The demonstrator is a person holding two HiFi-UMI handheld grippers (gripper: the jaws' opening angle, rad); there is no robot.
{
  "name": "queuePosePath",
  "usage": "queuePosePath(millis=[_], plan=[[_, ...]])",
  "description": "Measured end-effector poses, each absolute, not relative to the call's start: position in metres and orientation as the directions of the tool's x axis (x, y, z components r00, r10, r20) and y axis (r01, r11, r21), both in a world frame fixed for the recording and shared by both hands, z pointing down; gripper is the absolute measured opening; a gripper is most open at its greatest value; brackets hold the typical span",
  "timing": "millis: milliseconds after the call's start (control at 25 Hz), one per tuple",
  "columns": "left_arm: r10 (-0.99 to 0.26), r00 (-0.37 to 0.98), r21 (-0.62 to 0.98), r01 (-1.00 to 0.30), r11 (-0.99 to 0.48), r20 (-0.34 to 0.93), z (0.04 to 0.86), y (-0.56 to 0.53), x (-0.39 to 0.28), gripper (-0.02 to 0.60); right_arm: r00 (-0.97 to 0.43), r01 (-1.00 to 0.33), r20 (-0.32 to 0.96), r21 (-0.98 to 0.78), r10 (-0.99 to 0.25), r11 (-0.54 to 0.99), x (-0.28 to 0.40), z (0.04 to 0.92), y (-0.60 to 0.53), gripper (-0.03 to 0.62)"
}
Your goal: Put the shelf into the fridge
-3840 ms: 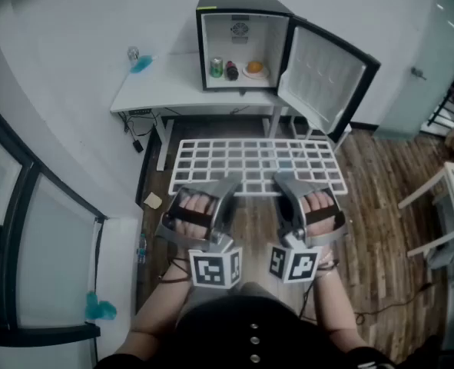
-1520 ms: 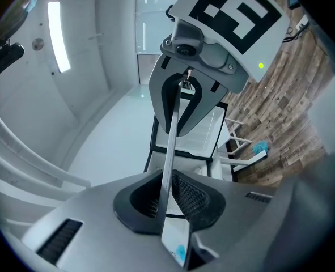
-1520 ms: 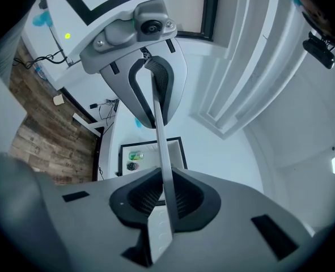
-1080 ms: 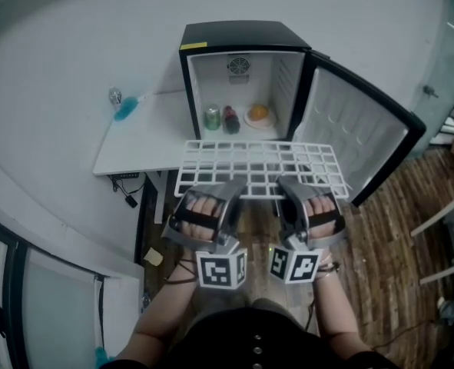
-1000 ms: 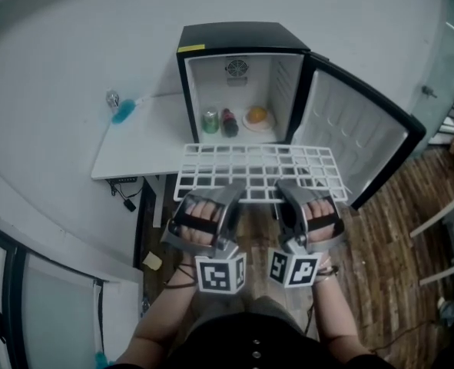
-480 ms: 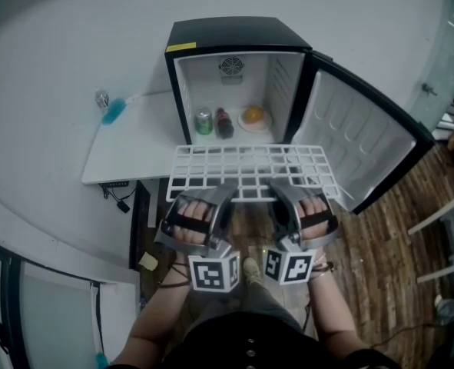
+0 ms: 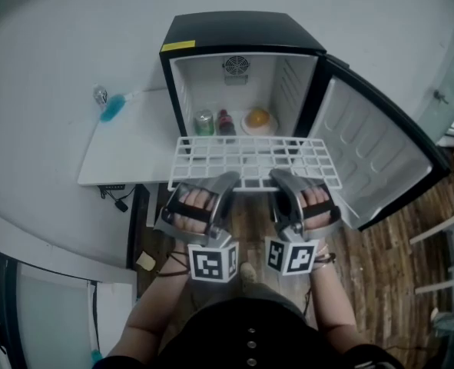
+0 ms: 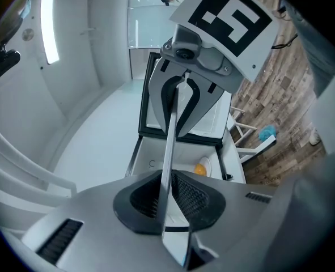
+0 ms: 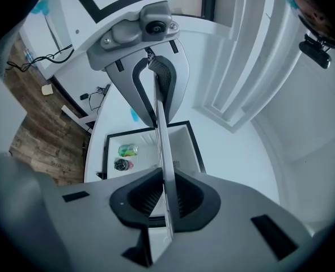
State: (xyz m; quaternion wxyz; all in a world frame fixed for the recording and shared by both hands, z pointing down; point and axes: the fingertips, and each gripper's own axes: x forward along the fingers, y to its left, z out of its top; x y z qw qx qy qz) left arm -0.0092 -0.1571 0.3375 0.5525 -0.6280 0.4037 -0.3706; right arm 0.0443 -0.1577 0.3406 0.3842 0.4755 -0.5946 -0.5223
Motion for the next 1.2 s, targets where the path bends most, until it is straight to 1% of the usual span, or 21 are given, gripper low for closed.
queuePosePath(millis=[160, 640, 1200], plan=[[-0.929, 0.368, -0.991, -0.114, -0.065, 0.018, 0.34, -0.182, -0.008, 0.052, -0.28, -0.163, -0.034, 0.987, -0.959, 0.013, 0.046, 0.345, -0.185, 0.047], [-0.955, 0.296, -0.988, -0.149, -0.034, -0.012, 0.331, -0.242, -0.008, 0.052, -0.356, -0.153, -0.067, 0.988, -0.932, -0.013, 0.045, 0.334, -0.249, 0.048], [-0.958, 0.288, -0.988, -0.151, -0.03, -0.015, 0.337, -0.282, 0.0, 0.052, -0.382, -0.13, -0.055, 0.992, -0.923, -0.006, 0.052, 0.341, -0.29, 0.048]])
